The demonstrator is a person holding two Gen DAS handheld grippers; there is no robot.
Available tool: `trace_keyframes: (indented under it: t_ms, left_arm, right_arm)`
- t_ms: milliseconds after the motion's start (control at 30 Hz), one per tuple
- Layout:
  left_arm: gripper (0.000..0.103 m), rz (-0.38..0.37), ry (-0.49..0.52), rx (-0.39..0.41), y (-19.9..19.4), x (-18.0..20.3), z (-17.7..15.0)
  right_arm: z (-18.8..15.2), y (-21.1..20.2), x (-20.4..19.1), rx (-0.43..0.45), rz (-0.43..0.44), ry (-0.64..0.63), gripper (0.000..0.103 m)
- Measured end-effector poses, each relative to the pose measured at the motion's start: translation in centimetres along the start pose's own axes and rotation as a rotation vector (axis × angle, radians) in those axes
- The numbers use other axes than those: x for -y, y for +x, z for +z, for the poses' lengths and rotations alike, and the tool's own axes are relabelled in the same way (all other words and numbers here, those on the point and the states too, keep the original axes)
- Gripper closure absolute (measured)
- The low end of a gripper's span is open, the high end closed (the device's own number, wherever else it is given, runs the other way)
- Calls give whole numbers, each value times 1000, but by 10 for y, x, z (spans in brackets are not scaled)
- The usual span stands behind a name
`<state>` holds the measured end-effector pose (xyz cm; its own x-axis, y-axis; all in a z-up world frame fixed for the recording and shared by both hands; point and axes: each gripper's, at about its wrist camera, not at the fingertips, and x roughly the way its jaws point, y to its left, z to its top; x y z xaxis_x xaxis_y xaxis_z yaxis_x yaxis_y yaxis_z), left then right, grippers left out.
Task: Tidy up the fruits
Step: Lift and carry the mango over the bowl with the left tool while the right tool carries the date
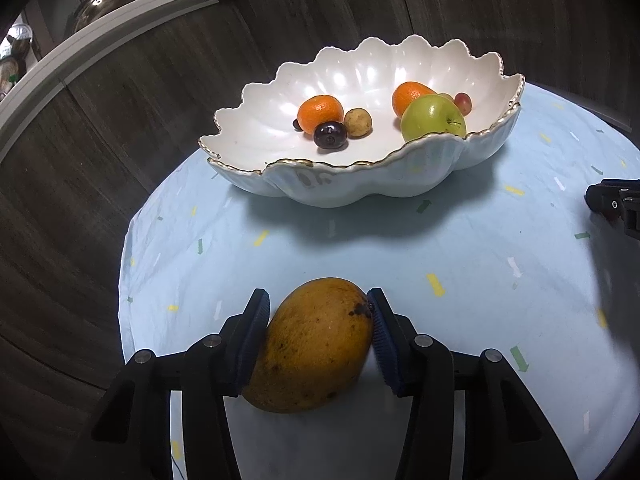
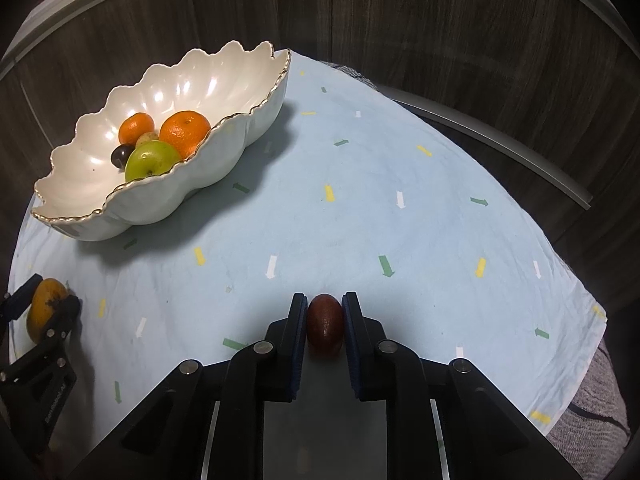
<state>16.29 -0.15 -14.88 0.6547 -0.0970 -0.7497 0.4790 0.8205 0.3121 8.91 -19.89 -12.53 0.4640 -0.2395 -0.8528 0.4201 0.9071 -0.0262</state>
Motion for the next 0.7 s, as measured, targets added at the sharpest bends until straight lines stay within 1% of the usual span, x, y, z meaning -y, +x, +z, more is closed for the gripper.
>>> trace_keyframes:
  t_ms: [300, 700]
  left_arm:
    - [56, 1, -16, -1, -4, 0, 0]
    - [60, 4, -48, 2, -13, -4, -3]
  right_arm:
    - [4, -3, -1, 2, 24, 2, 85]
    - [8, -11, -11, 39, 71, -28, 85]
